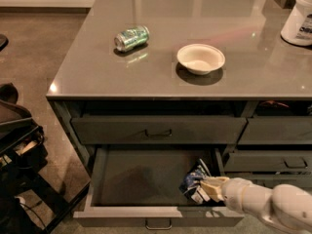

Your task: Pick blue chip bag from middle drawer and place on counter

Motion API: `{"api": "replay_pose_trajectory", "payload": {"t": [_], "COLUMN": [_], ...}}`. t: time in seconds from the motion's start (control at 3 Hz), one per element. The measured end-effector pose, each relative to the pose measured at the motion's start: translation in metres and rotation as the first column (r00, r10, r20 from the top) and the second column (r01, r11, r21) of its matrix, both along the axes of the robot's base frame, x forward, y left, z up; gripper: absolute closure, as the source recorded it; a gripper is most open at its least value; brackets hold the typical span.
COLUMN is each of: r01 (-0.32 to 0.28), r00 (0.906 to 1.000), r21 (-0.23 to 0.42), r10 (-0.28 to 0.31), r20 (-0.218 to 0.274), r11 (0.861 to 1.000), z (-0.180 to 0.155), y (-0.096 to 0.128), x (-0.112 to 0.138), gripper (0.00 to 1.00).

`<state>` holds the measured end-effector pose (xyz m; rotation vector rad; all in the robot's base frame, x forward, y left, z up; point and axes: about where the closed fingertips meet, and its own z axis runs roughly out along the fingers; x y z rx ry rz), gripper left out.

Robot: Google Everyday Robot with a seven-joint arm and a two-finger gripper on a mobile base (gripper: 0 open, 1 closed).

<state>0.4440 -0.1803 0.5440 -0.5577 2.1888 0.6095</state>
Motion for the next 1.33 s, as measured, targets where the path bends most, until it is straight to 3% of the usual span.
{"api": "replay_pose_trajectory", "payload": {"t": [0.33,1.0,1.33], "r01": [-0.059,-0.091,-0.149], "r00": [0.995,0.9931,0.9823], "r21": [0.041,0.051,0.078], "r10": [0.055,0.086,0.138], "r20": [0.083,0.079,0.126], "r11": [0.997,0.995,0.986], "z": [0.088,0.094,0.127], "y": [0.005,0.011,0.016], "x": [-0.005,-0.011,-0.015], "gripper": [1.0,1.0,1.0]}}
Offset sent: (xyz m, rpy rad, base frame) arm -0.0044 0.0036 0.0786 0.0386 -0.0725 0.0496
